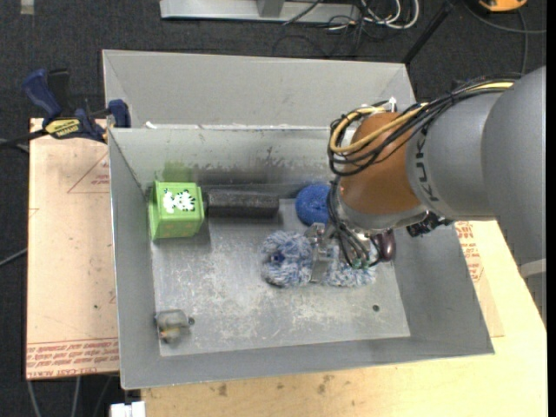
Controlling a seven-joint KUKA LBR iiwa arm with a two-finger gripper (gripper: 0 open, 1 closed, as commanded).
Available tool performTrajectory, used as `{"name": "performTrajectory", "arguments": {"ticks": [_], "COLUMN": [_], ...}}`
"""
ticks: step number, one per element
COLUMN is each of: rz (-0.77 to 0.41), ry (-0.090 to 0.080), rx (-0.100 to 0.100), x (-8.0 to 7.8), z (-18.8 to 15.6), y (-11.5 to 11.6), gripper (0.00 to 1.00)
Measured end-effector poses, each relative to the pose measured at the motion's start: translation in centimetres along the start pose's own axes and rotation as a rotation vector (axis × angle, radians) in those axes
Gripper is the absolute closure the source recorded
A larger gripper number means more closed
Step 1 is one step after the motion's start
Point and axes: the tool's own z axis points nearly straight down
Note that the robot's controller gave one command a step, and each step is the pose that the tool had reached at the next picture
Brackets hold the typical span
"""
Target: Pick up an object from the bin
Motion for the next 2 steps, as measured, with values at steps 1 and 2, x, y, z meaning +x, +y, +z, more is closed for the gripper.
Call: {"name": "performTrajectory", "arguments": {"ticks": [1, 2], "rz": [0.000, 0.000], "ry": [0.000, 0.001], "rx": [0.000, 0.000], "x": [0.00, 0.08], "z": [0.00, -0.24], "y": [0.00, -0.01], "gripper": [1.00, 1.00]}}
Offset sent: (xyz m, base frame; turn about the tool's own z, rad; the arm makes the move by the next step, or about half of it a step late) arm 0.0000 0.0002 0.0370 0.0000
